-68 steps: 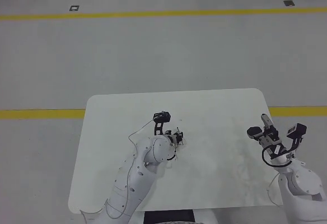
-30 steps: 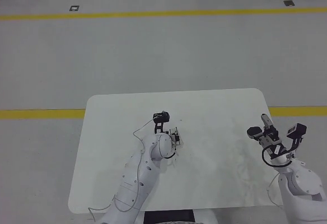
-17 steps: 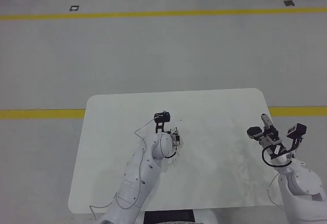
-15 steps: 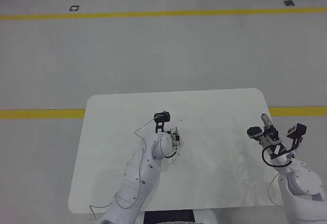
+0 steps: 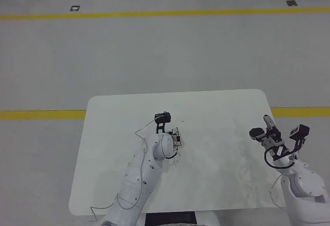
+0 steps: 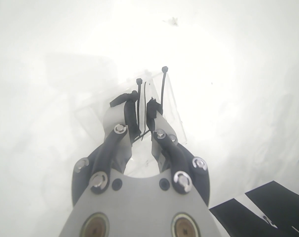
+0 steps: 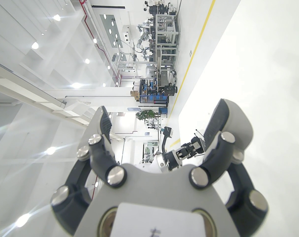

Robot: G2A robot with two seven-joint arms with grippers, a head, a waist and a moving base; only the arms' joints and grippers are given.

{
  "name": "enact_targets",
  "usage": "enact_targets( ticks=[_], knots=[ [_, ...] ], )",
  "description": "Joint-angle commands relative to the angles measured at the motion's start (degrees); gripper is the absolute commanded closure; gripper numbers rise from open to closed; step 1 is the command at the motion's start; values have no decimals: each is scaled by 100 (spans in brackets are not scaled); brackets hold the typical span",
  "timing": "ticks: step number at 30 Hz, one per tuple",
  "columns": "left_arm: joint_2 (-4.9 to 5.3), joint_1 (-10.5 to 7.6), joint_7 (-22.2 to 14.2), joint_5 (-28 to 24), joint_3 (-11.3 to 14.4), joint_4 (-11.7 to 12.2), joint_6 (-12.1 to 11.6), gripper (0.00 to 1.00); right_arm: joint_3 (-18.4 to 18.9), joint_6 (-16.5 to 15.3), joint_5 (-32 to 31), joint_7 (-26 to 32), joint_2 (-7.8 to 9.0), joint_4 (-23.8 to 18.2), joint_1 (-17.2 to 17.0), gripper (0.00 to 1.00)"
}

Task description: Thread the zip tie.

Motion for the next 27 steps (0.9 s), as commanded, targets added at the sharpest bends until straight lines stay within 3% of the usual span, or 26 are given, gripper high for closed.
enact_targets(
  ticks=[1, 3, 9, 27],
  knots=[
    [-1, -2, 5, 3, -7, 14, 0, 93, 0, 0, 0, 0, 0, 0, 0, 0],
    [-3, -7, 15, 8, -21, 36, 0, 100, 0, 0, 0, 0, 0, 0, 0, 0],
    [8, 28, 38, -43, 51, -90, 0, 100, 0, 0, 0, 0, 0, 0, 0, 0],
    [345, 595, -344, -162, 489, -1721, 0, 100, 0, 0, 0, 0, 0, 0, 0, 0]
  ],
)
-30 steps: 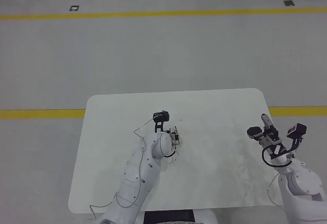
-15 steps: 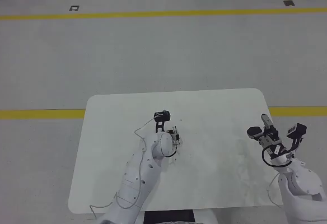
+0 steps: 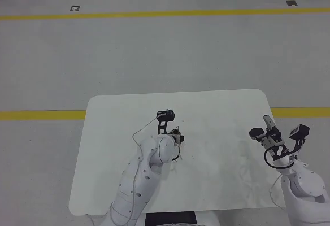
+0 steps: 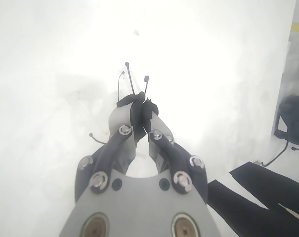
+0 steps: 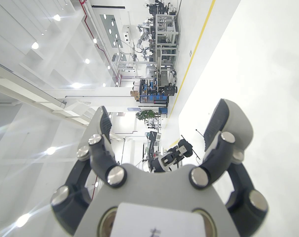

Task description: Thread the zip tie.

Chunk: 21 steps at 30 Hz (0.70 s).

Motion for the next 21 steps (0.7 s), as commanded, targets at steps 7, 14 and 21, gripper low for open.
enact_targets(
  ticks=[7, 14, 21],
  knots=[
    [45, 116, 89, 49, 98, -281, 0, 100, 0, 0, 0, 0, 0, 0, 0, 0],
    [45, 116, 89, 49, 98, -281, 0, 100, 0, 0, 0, 0, 0, 0, 0, 0],
    [93, 139, 170, -217, 100, -314, -387, 100, 0, 0, 0, 0, 0, 0, 0, 0]
  ],
)
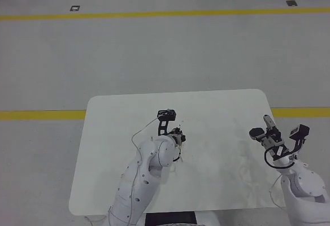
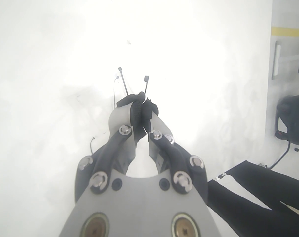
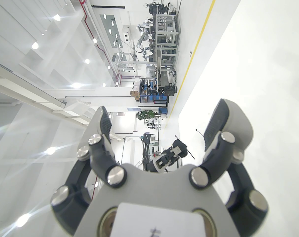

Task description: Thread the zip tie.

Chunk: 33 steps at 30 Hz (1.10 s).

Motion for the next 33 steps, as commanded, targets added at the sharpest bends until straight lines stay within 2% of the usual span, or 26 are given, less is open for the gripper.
enact_targets(
  ticks=[1, 4, 8, 11, 15, 16, 24, 25, 26, 28, 29, 33],
  knots=[
    [36, -5, -188, -229, -34, -92, -344, 100, 0, 0, 0, 0, 0, 0, 0, 0],
    [90, -62, -671, -797, -194, -195, -908, 100, -41, 28, 20, 34, -4, -28, 20, 0],
    [176, -202, -1237, -1515, -434, -164, -1503, 100, -74, 101, 128, 675, 22, -17, 106, 0],
    [219, -336, -1510, -2038, -542, -37, -1787, 100, -108, 179, 62, 1105, 50, 11, 218, 0],
    [283, -633, -2010, -3073, -688, 356, -2307, 100, -277, 174, -83, 2043, 100, 73, 397, 0],
    [291, -661, -2011, -3089, -707, 384, -2334, 100, -296, 175, -236, 2350, 125, 112, 428, 0],
    [294, -644, -1975, -3151, -698, 432, -2325, 100, -296, 175, -236, 2350, 125, 112, 428, 0],
    [302, -649, -1999, -3363, -714, 543, -2319, 100, -339, 136, -151, 2326, 117, 94, 451, 0],
    [316, -711, -2147, -3838, -806, 724, -2363, 100, -422, 202, -130, 2389, 116, 205, 503, 0],
    [354, -905, -2579, -4425, -908, 1023, -2488, 100, -531, 184, -59, 2635, 122, 348, 667, 0],
    [388, -1017, -2579, -4681, -918, 1241, -2561, 100, -596, 209, 76, 2834, 125, 494, 772, 0],
    [550, -1372, -2579, -5358, -563, 1876, -2648, 100, -797, 124, 19, 3482, 157, 858, 1123, 0]
  ],
)
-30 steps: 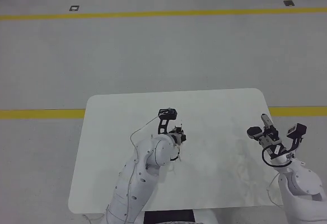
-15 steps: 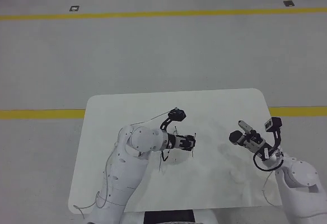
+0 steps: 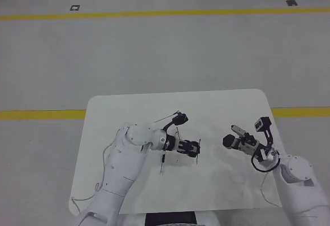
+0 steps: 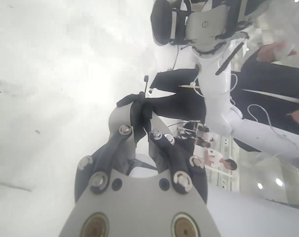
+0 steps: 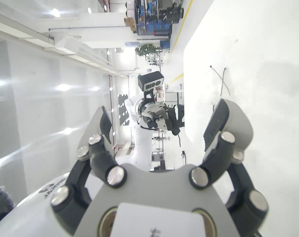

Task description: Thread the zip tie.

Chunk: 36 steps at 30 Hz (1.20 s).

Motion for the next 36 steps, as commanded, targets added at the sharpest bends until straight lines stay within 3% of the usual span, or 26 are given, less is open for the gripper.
enact_targets(
  ticks=[1, 5, 6, 13, 17, 20, 27, 29, 32, 36],
  knots=[
    [85, -158, 4, -418, 186, 262, -63, 100, -98, -55, -40, 280, 10, 145, 140, 0],
    [291, -460, 4, -1164, 519, 654, -141, 100, -333, -180, -40, 837, 28, 388, 389, 0],
    [368, -573, 4, -1126, 560, 690, -168, 100, -329, -182, -93, 865, 37, 437, 425, 0],
    [371, -538, 98, -1190, 574, 699, -139, 100, -342, -217, -113, 775, 34, 408, 428, 0],
    [428, -566, 4, -1715, 551, 840, -38, 100, -618, -474, -300, 689, 17, 443, 561, 0],
    [508, -618, 4, -2092, 742, 939, -9, 100, -800, -837, -163, 955, 7, 676, 758, 0],
    [533, -643, 4, -2128, 775, 952, -27, 100, -800, -837, -163, 955, 7, 676, 758, 0],
    [535, -615, 147, -2149, 868, 953, 70, 100, -853, -851, -134, 744, -5, 652, 751, 0],
    [560, -666, 4, -2511, 930, 1074, 141, 100, -920, -884, -149, 629, -11, 701, 851, 0],
    [644, -761, 4, -2958, 1204, 1179, 262, 100, -1003, -884, -283, 796, -12, 741, 1043, 0]
  ],
)
